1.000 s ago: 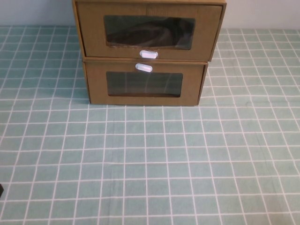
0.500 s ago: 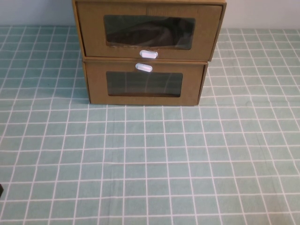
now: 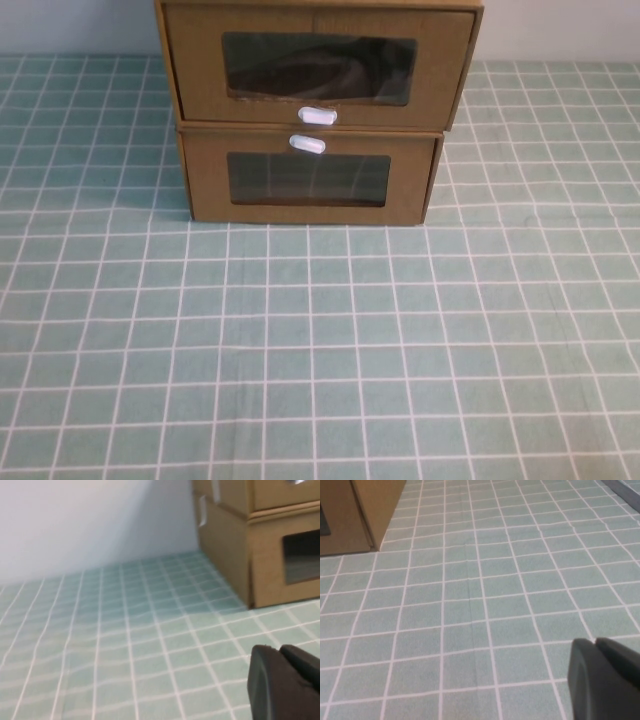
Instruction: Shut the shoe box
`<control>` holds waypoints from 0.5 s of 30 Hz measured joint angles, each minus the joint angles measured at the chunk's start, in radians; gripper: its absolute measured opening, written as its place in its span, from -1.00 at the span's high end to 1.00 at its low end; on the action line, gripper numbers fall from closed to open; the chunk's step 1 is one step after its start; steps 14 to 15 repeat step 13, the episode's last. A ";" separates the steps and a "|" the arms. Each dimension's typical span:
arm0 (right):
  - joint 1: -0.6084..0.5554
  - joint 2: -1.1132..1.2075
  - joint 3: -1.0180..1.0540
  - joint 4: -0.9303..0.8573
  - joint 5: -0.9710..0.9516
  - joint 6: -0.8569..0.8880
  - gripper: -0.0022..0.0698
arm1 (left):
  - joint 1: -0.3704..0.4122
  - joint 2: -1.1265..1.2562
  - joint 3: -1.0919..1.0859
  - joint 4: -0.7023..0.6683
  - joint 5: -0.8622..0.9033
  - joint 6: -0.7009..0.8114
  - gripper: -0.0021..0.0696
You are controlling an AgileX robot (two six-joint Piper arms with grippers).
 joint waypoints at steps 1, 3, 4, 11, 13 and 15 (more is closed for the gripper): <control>0.000 0.000 0.000 0.000 0.000 -0.001 0.97 | 0.025 0.000 0.000 0.008 0.016 -0.024 0.96; 0.000 0.000 0.000 0.000 0.000 -0.002 0.97 | 0.056 0.000 0.000 0.016 0.061 -0.057 0.96; 0.000 0.000 0.000 0.000 0.000 -0.002 0.97 | 0.065 0.000 0.000 0.026 0.090 -0.069 0.96; 0.000 0.000 0.000 0.000 0.000 -0.002 0.97 | 0.073 0.000 0.000 0.069 0.206 -0.150 0.96; 0.000 0.000 0.000 0.000 0.000 -0.002 0.97 | 0.075 0.000 0.000 0.071 0.207 -0.153 0.96; 0.000 0.000 0.000 0.000 0.000 -0.002 0.97 | 0.075 0.000 0.000 0.071 0.207 -0.153 0.96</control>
